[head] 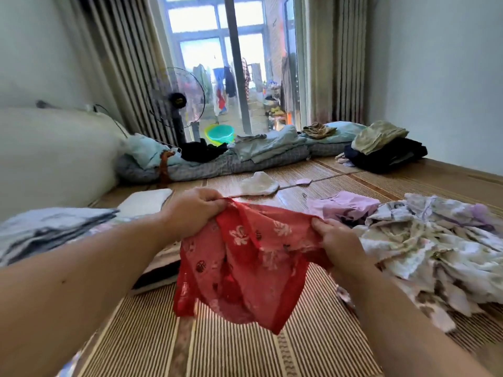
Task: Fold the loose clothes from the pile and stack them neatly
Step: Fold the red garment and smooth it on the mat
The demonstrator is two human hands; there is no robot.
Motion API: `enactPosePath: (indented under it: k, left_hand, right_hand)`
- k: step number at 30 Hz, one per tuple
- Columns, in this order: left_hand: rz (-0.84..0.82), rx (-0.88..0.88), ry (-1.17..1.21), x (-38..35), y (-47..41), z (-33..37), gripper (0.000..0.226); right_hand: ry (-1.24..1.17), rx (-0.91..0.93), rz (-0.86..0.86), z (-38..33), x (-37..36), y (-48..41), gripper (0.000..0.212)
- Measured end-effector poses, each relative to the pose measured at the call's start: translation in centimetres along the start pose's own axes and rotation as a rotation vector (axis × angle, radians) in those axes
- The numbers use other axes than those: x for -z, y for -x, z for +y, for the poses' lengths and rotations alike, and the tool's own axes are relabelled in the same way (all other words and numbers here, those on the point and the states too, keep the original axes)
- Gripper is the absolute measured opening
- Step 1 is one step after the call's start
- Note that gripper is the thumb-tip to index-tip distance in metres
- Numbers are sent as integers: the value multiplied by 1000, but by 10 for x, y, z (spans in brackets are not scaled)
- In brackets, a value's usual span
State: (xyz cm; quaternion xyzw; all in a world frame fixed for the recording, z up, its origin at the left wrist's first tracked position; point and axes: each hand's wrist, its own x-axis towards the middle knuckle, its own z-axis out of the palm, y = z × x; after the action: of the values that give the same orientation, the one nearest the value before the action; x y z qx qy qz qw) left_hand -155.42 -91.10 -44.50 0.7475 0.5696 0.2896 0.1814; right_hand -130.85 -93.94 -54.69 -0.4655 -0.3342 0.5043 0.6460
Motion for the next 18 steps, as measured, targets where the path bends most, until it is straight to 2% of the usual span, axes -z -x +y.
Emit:
enactPosePath:
  k: [4, 5, 11, 14, 18]
  left_hand:
    - [-48, 93, 89, 29, 28, -22, 22]
    - [-43, 102, 89, 35, 33, -27, 22]
    - [136, 158, -16, 62, 47, -46, 31]
    - [137, 191, 73, 67, 53, -55, 30]
    - [165, 250, 77, 66, 57, -64, 28]
  right_hand:
    - [318, 70, -27, 17, -32, 14, 12]
    - [334, 60, -54, 18, -39, 19, 11]
    - [268, -34, -151, -1, -65, 32, 5]
    - [246, -82, -204, -16, -75, 37, 2]
    - [195, -68, -241, -35, -87, 43, 2]
